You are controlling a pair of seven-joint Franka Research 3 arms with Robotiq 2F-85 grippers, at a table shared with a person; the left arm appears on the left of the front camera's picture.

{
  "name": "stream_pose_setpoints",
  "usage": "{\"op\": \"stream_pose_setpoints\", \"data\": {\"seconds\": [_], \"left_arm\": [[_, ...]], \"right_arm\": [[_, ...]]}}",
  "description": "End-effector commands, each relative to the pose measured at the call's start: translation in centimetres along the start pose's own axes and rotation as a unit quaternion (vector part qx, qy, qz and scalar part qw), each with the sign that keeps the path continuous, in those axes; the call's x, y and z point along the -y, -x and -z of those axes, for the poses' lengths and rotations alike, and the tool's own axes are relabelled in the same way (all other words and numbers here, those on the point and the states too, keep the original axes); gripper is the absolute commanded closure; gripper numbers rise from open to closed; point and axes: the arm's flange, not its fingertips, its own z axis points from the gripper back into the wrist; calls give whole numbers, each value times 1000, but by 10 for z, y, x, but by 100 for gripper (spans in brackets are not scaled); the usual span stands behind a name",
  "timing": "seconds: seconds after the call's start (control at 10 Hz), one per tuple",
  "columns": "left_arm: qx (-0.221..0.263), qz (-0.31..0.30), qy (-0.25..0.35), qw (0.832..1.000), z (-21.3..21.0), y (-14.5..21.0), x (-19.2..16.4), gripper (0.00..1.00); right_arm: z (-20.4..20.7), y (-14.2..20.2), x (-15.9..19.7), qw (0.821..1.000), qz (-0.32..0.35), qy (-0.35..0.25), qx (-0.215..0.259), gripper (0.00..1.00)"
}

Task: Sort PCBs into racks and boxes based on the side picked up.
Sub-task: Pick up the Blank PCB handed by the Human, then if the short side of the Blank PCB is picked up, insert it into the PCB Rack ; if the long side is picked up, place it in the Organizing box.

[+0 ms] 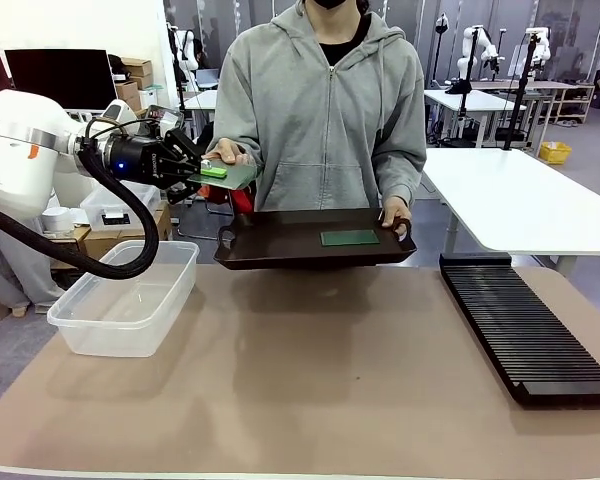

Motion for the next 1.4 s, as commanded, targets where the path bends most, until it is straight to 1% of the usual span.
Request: {"op": "stream_pose_setpoints", "data": {"seconds": [0.0, 1.3], "left_arm": [[0, -1, 0, 1000, 0, -3, -3, 100], [0, -1, 0, 1000, 0, -3, -3, 100]], "right_arm": [[0, -1, -2, 1000, -4, -3, 2, 0], [0, -1, -2, 1000, -4, -3, 2, 0]]}}
